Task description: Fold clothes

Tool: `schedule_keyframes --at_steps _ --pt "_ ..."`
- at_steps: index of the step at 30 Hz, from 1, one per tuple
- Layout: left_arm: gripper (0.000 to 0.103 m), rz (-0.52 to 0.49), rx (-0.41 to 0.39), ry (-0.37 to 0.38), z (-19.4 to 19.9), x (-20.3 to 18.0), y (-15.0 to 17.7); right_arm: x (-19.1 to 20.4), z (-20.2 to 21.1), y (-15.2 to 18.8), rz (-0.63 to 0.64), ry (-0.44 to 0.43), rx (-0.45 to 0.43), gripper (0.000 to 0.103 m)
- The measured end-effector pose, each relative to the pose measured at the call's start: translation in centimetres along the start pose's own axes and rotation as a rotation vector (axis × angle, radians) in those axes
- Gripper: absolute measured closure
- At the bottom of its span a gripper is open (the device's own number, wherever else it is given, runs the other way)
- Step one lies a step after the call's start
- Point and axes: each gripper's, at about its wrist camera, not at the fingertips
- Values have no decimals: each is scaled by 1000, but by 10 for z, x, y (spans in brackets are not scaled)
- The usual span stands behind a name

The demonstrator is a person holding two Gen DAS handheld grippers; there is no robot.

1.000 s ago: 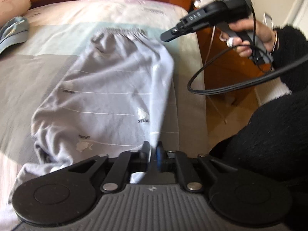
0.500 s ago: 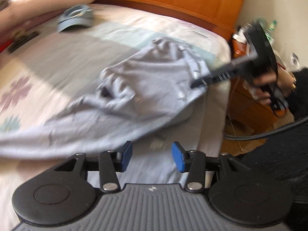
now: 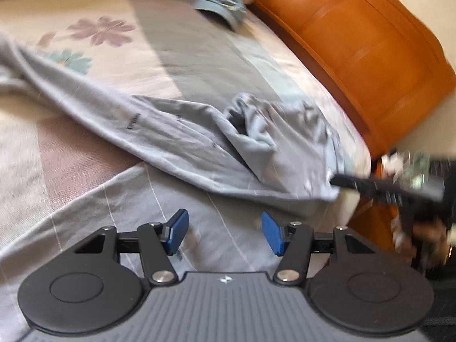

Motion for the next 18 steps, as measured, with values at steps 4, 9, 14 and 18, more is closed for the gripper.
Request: schedule_keyframes --at_steps 4,9,14,18 --pt "40 158 -79 18 -8 15 -2 -16 -5 -4 9 -43 -8 61" --pt "39 373 -228 37 -10 34 0 -42 -14 -13 26 -93 -9 61" --pt "38 556 -377 53 -12 49 3 -58 -27 -37 97 -148 6 61" --pt "41 615 -453 17 -13 56 -1 -62 -34 -47 140 -183 18 61"
Point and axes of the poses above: each gripper's, at about its wrist camera, not at the fingertips, and z roughly against the way its jaws point, x to its left, y to its underside, and after that the axes turned 1 degree about z, right-handed
